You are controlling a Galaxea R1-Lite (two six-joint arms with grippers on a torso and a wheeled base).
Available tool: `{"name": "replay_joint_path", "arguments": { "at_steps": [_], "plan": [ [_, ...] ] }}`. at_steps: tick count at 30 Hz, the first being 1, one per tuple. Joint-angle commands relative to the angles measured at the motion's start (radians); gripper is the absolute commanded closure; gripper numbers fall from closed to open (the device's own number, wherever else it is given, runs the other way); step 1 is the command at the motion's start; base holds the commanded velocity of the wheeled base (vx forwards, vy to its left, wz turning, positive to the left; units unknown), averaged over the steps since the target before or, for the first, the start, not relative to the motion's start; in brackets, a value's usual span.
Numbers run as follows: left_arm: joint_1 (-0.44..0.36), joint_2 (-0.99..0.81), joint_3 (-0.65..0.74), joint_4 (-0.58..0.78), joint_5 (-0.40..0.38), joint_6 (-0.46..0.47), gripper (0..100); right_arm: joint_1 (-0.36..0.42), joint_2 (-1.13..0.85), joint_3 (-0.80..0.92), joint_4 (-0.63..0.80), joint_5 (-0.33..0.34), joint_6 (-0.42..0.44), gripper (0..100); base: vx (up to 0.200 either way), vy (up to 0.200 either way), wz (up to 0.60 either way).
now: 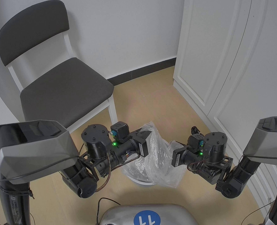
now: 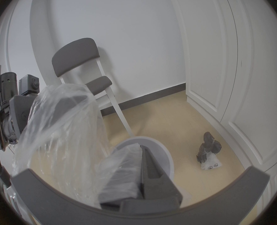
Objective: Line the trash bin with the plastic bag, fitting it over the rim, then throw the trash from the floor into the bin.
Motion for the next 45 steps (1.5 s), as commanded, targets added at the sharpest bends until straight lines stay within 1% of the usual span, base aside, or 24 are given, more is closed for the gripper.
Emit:
{"name": "replay_joint_path", "arguments": {
  "at_steps": [1,2,3,9,14,17,20,27,31,33,34,39,43,44,45],
  "plan": [
    [0.002,0.088,-0.051,-0.001,0.001,-0.014,100,-0.025,0.036,0.001,0.0,0.011,-0.002,100,0.0,0.0,0.0],
    [-0.001,0.11,-0.101,-0.001,-0.001,-0.045,100,-0.032,0.04,0.002,-0.006,0.031,-0.003,100,0.0,0.0,0.0],
    [-0.003,0.116,-0.115,-0.001,-0.001,-0.053,100,-0.032,0.034,0.001,-0.007,0.031,-0.003,100,0.0,0.0,0.0],
    [-0.006,0.131,-0.187,0.004,-0.011,-0.054,100,-0.031,-0.026,0.004,-0.009,0.031,-0.014,100,0.0,0.0,0.0],
    [-0.015,0.136,-0.226,0.052,-0.011,-0.054,100,-0.031,-0.026,0.001,-0.007,0.031,-0.025,100,0.0,0.0,0.0],
    [-0.008,0.183,-0.269,0.064,-0.01,-0.057,100,-0.031,0.019,-0.001,-0.009,0.031,-0.025,100,0.0,0.0,0.0],
    [0.008,0.22,-0.282,0.064,-0.01,-0.065,100,-0.032,0.053,-0.007,-0.009,0.034,-0.025,100,0.0,0.0,0.0],
    [0.051,0.329,-0.33,0.058,-0.01,-0.106,100,-0.045,0.197,-0.093,-0.019,0.035,-0.014,100,0.0,0.0,0.0],
    [0.084,0.378,-0.359,0.064,-0.01,-0.11,100,-0.051,0.283,-0.128,-0.082,0.035,-0.012,100,0.0,0.0,0.0],
    [0.088,0.381,-0.359,0.064,-0.01,-0.11,100,-0.051,0.287,-0.131,-0.085,0.035,-0.012,100,0.0,0.0,0.0],
    [0.111,0.393,-0.358,0.058,-0.01,-0.11,100,-0.051,0.332,-0.153,-0.121,0.035,-0.012,100,0.0,0.0,0.0],
    [0.14,0.389,-0.332,0.045,0.001,-0.106,100,-0.057,0.356,-0.185,-0.145,0.031,-0.011,100,0.0,0.0,0.0],
    [0.176,0.323,-0.192,0.003,-0.001,-0.091,100,-0.086,0.326,-0.179,-0.133,0.024,-0.017,100,0.0,0.0,0.0],
    [0.176,0.323,-0.192,0.003,-0.001,-0.091,100,-0.086,0.326,-0.179,-0.133,0.024,-0.017,100,0.0,0.0,0.0],
    [0.187,0.281,-0.115,0.006,-0.001,-0.079,100,-0.111,0.3,-0.159,-0.11,0.023,-0.032,100,0.0,0.0,0.0]
  ]
}}
